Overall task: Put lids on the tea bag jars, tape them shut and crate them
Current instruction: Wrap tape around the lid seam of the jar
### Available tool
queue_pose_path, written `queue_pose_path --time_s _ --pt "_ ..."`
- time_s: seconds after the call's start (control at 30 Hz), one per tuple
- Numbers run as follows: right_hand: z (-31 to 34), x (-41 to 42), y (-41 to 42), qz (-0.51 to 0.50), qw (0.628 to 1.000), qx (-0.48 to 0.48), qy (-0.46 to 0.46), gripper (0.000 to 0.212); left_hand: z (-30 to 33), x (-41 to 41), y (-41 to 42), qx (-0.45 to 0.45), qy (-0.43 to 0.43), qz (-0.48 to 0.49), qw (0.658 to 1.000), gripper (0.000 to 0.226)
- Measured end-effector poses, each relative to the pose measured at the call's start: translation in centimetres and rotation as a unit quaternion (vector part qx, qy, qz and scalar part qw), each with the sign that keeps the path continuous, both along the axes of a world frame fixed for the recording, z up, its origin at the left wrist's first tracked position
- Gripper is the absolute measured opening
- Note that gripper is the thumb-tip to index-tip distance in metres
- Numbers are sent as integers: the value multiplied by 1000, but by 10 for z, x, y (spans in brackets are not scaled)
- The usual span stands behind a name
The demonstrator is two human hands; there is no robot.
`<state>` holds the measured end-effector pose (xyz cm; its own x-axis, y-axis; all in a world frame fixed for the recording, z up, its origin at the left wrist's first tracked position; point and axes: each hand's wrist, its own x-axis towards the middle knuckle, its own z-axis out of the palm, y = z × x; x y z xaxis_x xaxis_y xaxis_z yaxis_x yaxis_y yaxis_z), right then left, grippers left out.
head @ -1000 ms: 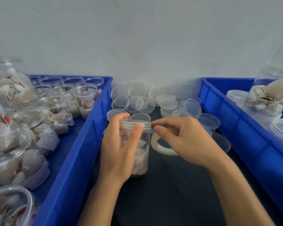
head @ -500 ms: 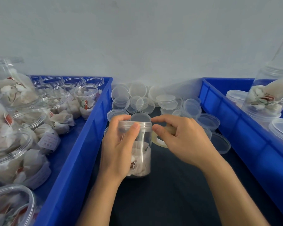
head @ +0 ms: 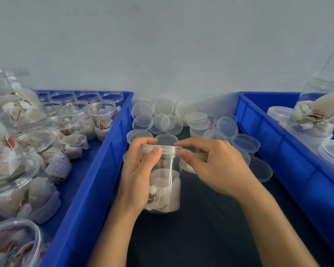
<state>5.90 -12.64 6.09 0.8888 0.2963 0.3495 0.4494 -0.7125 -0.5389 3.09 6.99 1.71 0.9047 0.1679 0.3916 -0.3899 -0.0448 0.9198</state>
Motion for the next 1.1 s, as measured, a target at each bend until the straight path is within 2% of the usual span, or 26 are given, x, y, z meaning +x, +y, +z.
queue_pose_path --time_s 0.07,0.17,0.27,0.33,0.4,0.47,0.53,0.6,0.73,0.83,0.97,1.1 --pt "0 -1 1 -6 1000 -13 -6 26 0 0 -1 15 14 -3 1000 40" --pt "3 -3 2 -20 999 -25 -11 35 -3 -1 -1 43 38 14 998 57" --pt "5 -7 6 -36 998 -31 -50 39 -6 1 0 108 76 78 988 72" --pt "4 -8 9 -45 993 -41 -98 36 -6 1 0 154 79 143 974 69" --pt "2 -9 13 -50 988 -56 -138 31 -5 1 -3 163 65 183 967 54" --pt "0 -10 17 -58 983 -66 -163 27 -5 2 -7 150 66 171 971 55" --pt "-1 -11 21 -67 980 -64 -175 28 -5 2 -10 148 84 145 975 76" --pt "-1 -12 22 -62 986 -63 -143 34 -6 3 -10 145 82 146 975 83" --pt "-3 -6 18 -1 1000 -27 8 42 -5 4 -7 100 77 144 981 80" --pt "-3 -4 15 31 996 17 77 40 -4 4 -7 64 79 139 985 70" --pt "-3 -2 13 43 994 52 82 36 -3 3 -6 30 71 126 989 46" --pt "-1 0 7 33 993 75 83 32 -4 3 -5 2 61 104 993 55"
